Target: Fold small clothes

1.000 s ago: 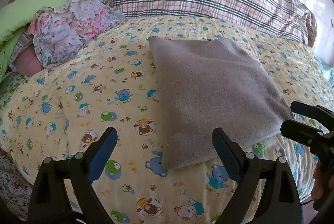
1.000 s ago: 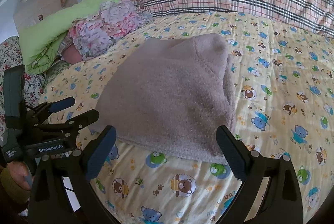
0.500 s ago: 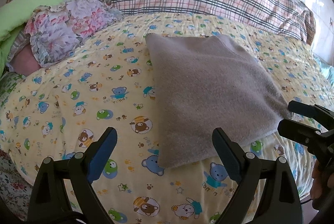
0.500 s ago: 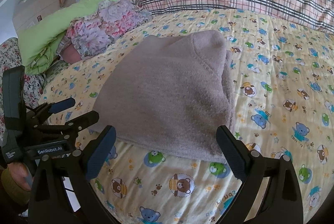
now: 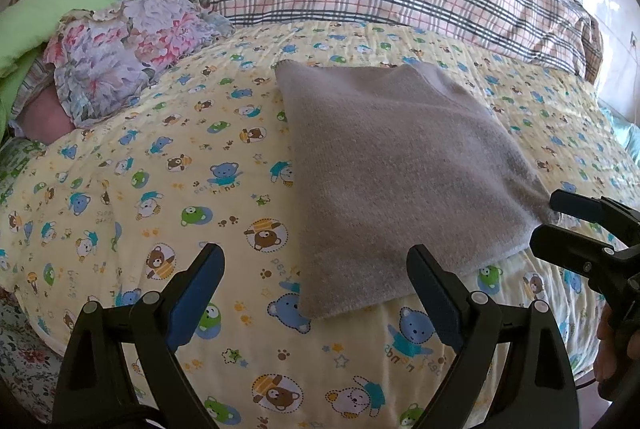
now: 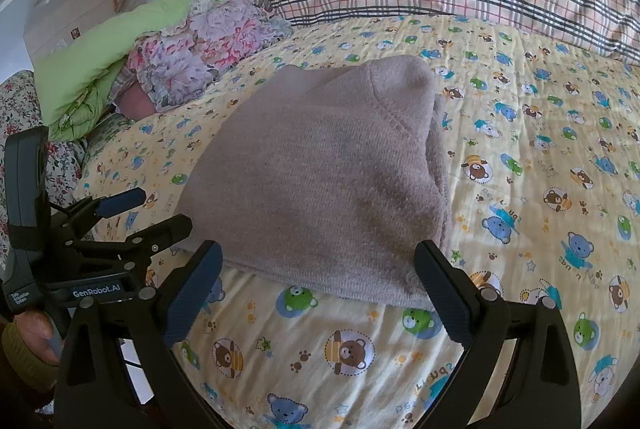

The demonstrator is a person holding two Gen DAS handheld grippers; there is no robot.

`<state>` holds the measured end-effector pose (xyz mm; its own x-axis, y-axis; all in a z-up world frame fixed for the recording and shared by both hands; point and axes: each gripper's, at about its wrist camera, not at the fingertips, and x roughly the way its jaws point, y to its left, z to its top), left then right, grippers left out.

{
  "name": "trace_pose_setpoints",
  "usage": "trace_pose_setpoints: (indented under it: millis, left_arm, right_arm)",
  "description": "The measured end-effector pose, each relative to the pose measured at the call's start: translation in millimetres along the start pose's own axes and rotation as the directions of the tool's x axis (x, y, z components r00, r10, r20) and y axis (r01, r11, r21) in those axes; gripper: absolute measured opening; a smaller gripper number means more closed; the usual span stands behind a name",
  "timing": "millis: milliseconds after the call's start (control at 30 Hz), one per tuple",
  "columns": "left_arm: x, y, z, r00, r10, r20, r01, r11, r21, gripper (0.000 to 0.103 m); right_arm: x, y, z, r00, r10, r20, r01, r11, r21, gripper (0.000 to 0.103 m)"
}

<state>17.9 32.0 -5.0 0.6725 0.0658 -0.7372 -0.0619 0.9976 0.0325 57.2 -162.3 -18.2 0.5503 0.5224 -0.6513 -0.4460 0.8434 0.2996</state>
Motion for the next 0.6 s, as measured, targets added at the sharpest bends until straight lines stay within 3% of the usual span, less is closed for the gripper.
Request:
trace_pose_setpoints:
  millis: [600]
  left_arm:
    - [0.9, -0.1, 0.2, 1.0, -0.006, -0.002, 0.006, 1.0, 0.0, 0.093]
  right_arm:
    - [0.4, -0.3, -0.1, 1.0, -0.001, -0.002, 0.001, 1.0, 0.001, 0.097]
